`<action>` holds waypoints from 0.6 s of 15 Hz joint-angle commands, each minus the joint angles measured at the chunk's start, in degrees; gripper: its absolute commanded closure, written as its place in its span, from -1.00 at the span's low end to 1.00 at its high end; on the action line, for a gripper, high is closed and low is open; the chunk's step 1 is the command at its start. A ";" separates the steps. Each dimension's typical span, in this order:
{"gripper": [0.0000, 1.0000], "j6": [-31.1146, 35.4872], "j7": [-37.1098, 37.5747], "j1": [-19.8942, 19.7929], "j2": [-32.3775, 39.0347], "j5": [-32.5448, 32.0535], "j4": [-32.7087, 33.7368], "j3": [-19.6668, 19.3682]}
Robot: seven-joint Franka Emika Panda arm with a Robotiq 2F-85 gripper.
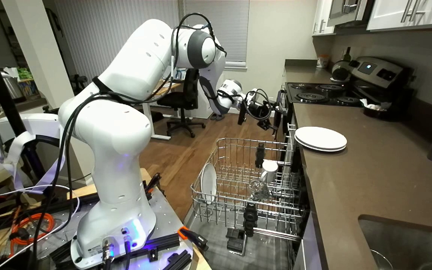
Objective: Pick up the plate on top and put it in the kitchen plate holder
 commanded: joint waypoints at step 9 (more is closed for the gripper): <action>-1.00 1.34 -10.15 -6.37 5.80 -3.91 9.22 0.37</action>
